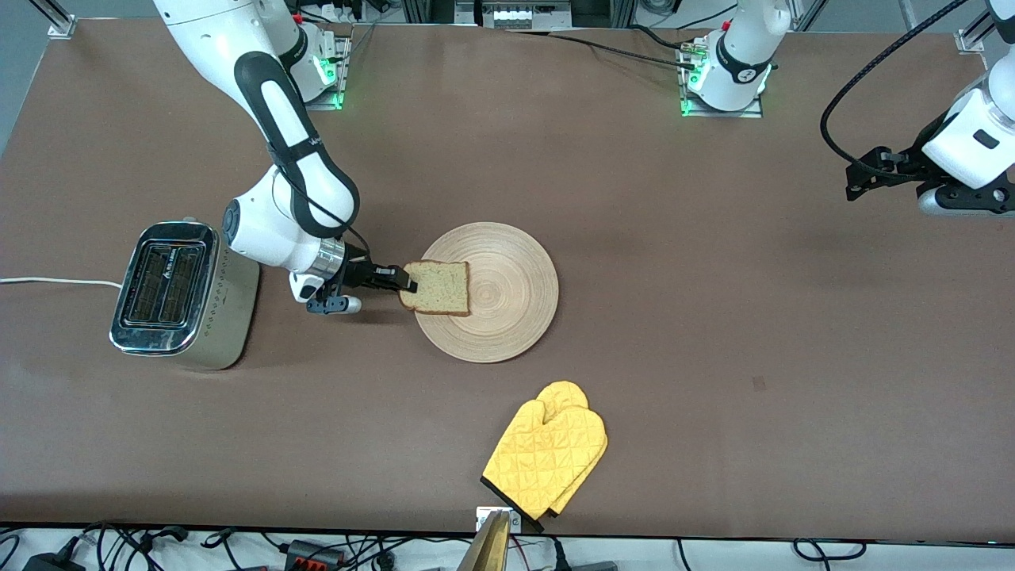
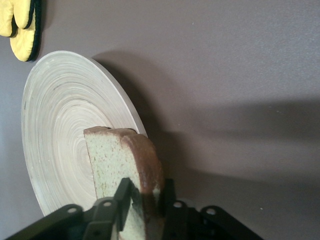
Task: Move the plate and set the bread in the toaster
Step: 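Lift the bread slice off the plate with the right gripper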
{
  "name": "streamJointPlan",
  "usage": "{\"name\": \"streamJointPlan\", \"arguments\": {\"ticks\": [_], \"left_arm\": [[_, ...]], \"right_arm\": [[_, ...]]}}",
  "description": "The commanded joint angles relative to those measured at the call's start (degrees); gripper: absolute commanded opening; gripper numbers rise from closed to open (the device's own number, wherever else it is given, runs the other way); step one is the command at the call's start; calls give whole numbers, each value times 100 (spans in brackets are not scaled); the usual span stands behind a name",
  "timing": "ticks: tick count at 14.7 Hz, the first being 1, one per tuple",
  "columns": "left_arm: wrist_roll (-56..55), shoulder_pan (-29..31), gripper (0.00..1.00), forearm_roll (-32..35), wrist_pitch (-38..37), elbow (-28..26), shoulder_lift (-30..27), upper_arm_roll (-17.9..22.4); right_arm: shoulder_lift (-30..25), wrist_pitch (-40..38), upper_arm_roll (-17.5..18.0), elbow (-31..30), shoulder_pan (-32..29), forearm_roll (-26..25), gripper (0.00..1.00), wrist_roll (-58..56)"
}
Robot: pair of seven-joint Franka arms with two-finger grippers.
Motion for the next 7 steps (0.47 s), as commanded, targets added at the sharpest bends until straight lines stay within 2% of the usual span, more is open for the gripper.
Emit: {"name": "streamJointPlan", "arguments": {"ticks": [1,3,7], "left_arm": [[4,-67,100,-78,-99,86,-10,70],[4,-67,100,-78,-99,86,-10,70],[13,-58,100,-78,-107,86,-10,79]], "right_arm": [[-2,11,-3,54,-6,170,16,-173],[-2,11,-12,45,3,170,5,-164],[-11,2,-12,54,-6,170,0,-173]]}}
